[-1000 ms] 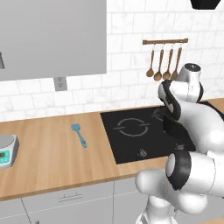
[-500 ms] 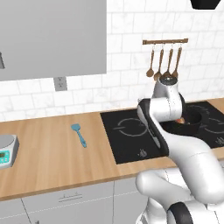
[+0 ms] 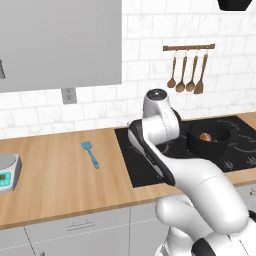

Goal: Put the onion and sweet potato in the pot. Retrieve the spatula and lightly stir the vegetables in the pot.

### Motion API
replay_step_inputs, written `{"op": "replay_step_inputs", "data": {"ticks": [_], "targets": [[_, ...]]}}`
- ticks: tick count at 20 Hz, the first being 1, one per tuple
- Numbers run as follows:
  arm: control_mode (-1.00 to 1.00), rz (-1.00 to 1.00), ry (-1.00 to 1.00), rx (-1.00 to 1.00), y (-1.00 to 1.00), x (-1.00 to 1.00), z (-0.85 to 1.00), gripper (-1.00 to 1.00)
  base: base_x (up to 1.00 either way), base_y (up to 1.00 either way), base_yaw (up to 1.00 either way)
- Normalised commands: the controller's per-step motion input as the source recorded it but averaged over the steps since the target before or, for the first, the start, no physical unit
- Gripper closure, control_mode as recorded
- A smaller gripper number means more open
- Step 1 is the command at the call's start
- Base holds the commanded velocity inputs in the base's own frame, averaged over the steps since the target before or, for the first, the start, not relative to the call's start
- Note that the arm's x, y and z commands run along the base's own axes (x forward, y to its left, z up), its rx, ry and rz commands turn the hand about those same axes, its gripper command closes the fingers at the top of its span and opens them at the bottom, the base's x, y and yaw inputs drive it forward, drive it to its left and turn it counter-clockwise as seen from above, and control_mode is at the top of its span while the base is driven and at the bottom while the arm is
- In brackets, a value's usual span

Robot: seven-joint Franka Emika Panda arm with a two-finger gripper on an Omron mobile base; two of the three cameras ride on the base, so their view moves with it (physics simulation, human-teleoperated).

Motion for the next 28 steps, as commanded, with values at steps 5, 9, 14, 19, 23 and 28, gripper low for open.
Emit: {"op": "replay_step_inputs", "data": {"ticks": [5,9,14,19,23,28], "targets": [[-1.0,0.16,0.04,-0.02,1.0,-0.16,-0.03,-1.0,0.0,0.0,0.0],[-1.0,0.15,0.0,-0.02,1.0,-0.11,-0.24,-1.0,0.0,0.0,0.0],[-1.0,0.14,0.05,0.0,0.7,0.26,-0.57,-1.0,0.0,0.0,0.0],[-1.0,0.12,0.03,-0.01,0.57,0.38,-0.63,-1.0,0.0,0.0,0.0],[-1.0,0.04,0.0,-0.03,0.3,0.19,-0.45,-1.0,0.0,0.0,0.0],[-1.0,0.0,0.0,-0.01,0.0,0.39,-0.42,-1.0,0.0,0.0,0.0]]}}
